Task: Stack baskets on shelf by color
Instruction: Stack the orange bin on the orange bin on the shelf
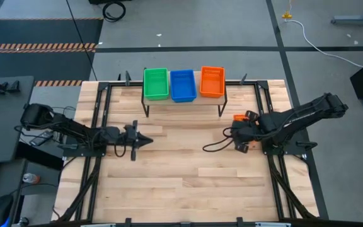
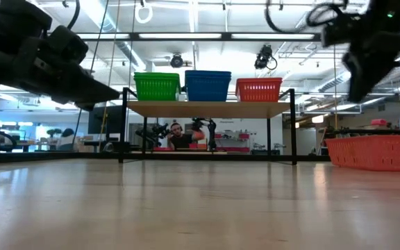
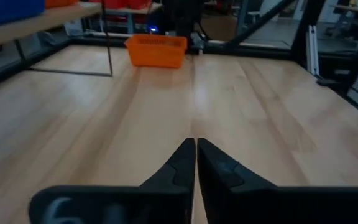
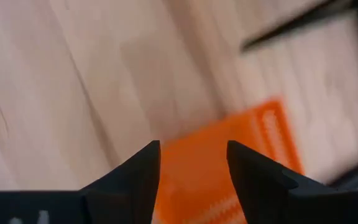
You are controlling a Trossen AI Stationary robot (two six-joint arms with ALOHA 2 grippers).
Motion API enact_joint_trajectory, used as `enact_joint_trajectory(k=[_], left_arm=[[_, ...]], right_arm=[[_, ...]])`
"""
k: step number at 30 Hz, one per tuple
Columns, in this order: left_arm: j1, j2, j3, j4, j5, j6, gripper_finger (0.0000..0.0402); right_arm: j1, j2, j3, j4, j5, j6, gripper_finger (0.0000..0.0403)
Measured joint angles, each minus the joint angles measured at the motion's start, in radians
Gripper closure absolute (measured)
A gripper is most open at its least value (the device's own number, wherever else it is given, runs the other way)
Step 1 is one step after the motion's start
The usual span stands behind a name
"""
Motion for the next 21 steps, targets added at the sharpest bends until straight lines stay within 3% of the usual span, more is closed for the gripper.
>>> enact_joint_trajectory(k=[6, 10, 21], left_arm=[[-0.04, 0.0, 0.0, -0.008, 0.0, -0.003, 0.0382], [-0.049, 0.0, 0.0, -0.007, 0.0, -0.003, 0.0391], [-0.049, 0.0, 0.0, -0.007, -0.035, -0.018, 0.0385]], right_arm=[[0.017, 0.0, -0.08, -0.052, -0.159, 0.085, 0.0158], [0.037, 0.0, -0.14, -0.052, -0.15, 0.103, 0.0134], [0.043, 0.039, -0.197, 0.01, -0.178, 0.151, 0.0153]])
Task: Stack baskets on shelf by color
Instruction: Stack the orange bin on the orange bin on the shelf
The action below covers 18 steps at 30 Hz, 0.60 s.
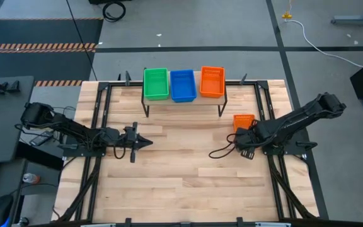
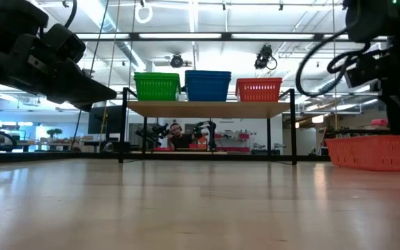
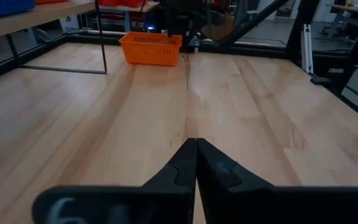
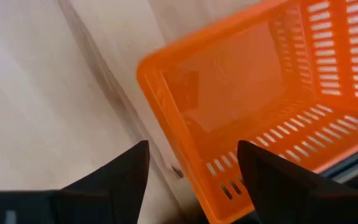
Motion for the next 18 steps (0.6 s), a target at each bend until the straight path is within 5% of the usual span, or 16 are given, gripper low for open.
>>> enact_joint_trajectory(k=[14, 18], left_arm=[[0.0, 0.0, 0.0, -0.032, 0.0, -0.012, 0.0383], [0.0, 0.0, 0.0, -0.032, -0.006, -0.013, 0.0383]], right_arm=[[-0.009, 0.187, -0.065, 0.062, 0.007, 0.028, 0.019], [-0.008, 0.212, -0.064, 0.061, 0.014, 0.027, 0.0231]])
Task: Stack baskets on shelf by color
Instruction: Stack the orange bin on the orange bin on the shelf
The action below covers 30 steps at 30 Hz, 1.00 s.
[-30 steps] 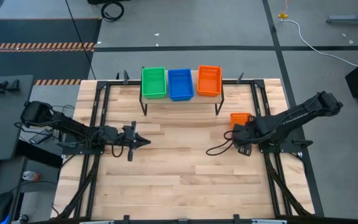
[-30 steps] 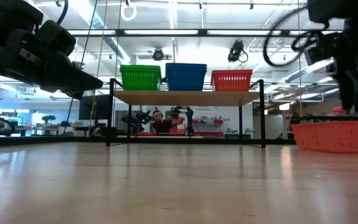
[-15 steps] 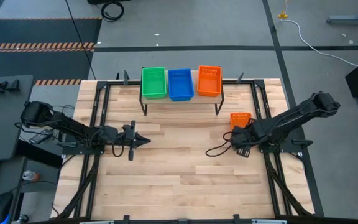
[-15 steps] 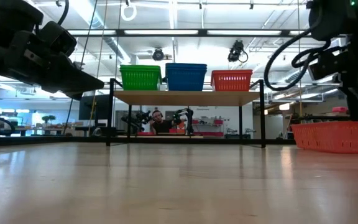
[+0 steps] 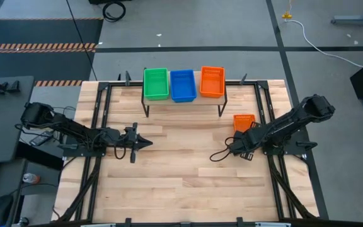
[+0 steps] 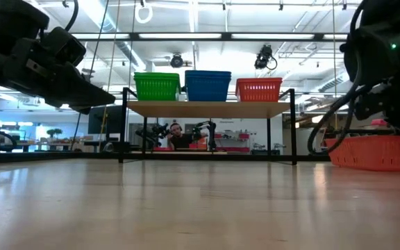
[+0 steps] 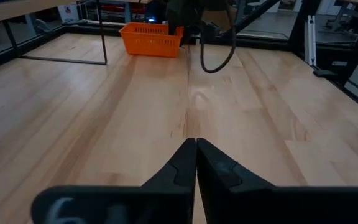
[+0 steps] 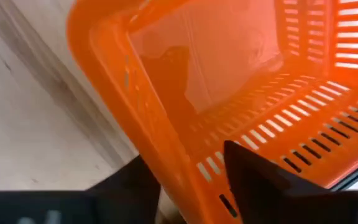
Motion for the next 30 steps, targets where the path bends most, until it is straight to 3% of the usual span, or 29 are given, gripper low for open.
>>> enact_joint_trajectory(k=[7, 12, 16, 24, 30], left_arm=[[0.0, 0.0, 0.0, -0.004, -0.005, -0.002, 0.0393], [0.0, 0.0, 0.0, -0.004, -0.005, -0.002, 0.0384], [0.0, 0.0, 0.0, -0.004, -0.005, -0.001, 0.0384], [0.0, 0.0, 0.0, -0.004, -0.005, 0.0, 0.0391], [0.0, 0.0, 0.0, -0.01, -0.005, -0.001, 0.0376]], right_arm=[[0.0, -0.024, 0.02, -0.007, 0.007, 0.001, 0.0389], [0.0, -0.048, 0.085, -0.121, -0.007, 0.037, 0.0387], [0.006, -0.058, 0.208, -0.265, 0.043, 0.055, 0.0395], [-0.002, -0.059, 0.527, -0.465, 0.331, 0.029, 0.0393], [-0.072, -0.059, 0.697, -0.467, 0.526, -0.158, 0.0393]])
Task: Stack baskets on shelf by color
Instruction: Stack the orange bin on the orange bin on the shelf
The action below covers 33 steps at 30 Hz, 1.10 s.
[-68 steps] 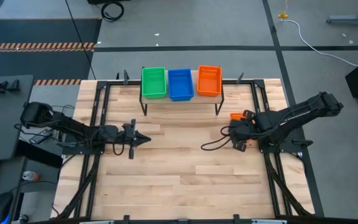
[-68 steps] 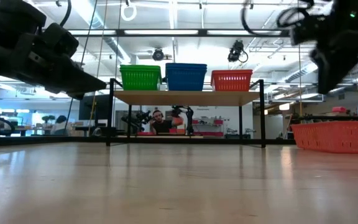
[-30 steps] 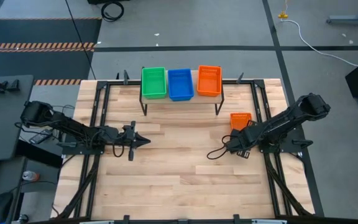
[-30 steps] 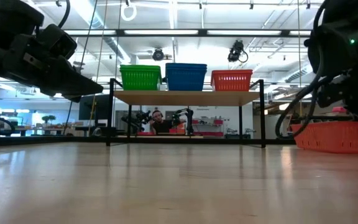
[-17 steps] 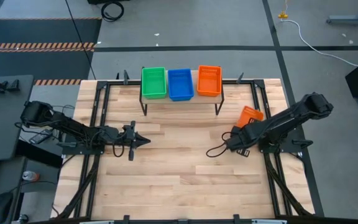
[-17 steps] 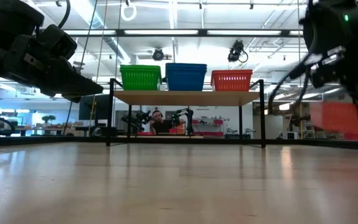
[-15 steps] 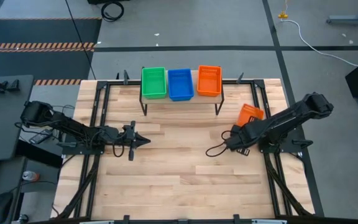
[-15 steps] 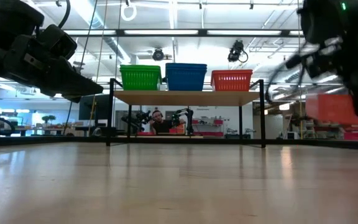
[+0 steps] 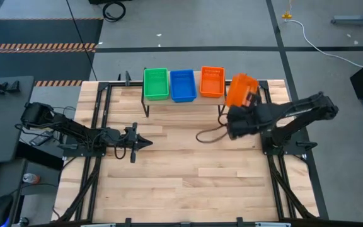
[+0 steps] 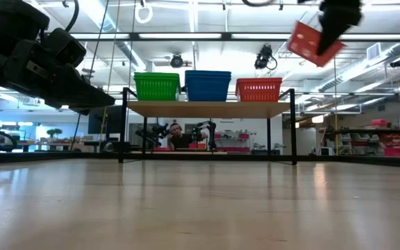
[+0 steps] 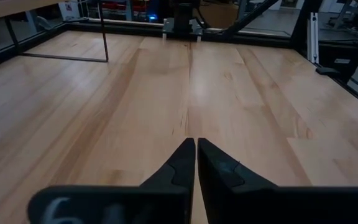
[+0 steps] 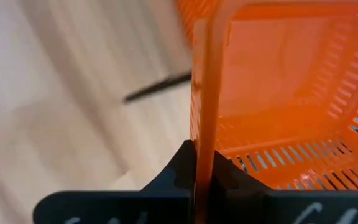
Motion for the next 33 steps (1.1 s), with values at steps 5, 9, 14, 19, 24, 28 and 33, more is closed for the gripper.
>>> enact_joint_trajectory(k=[5, 9, 14, 19, 24, 28, 33], left_arm=[[0.0, 0.0, 0.0, 0.0, 0.0, 0.002, 0.0378], [0.0, 0.0, 0.0, 0.0, 0.0, 0.004, 0.0383], [0.0, 0.0, 0.0, 0.0, 0.0, 0.003, 0.0377], [0.0, 0.0, 0.0, 0.0, 0.0, 0.002, 0.0373], [0.0, 0.0, 0.0, -0.002, 0.0, 0.002, 0.0378], [0.0, 0.0, 0.0, -0.002, 0.0, 0.001, 0.0376], [0.0, 0.0, 0.0, -0.013, 0.0, -0.001, 0.0371]], right_arm=[[-0.13, 0.0, 0.08, 0.167, 0.038, -0.311, 0.0393], [-0.256, 0.0, 0.1, 0.414, -0.01, -0.605, 0.0393], [-0.414, 0.008, 0.102, 0.653, -0.181, -0.839, 0.0393], [-0.544, 0.05, 0.103, 0.693, -0.318, -0.933, 0.0393], [-0.602, 0.12, 0.103, 0.601, -0.384, -0.94, 0.0393], [-0.606, 0.151, 0.103, 0.557, -0.384, -0.94, 0.0393], [-0.592, 0.129, 0.102, 0.551, -0.384, -0.933, 0.0392]])
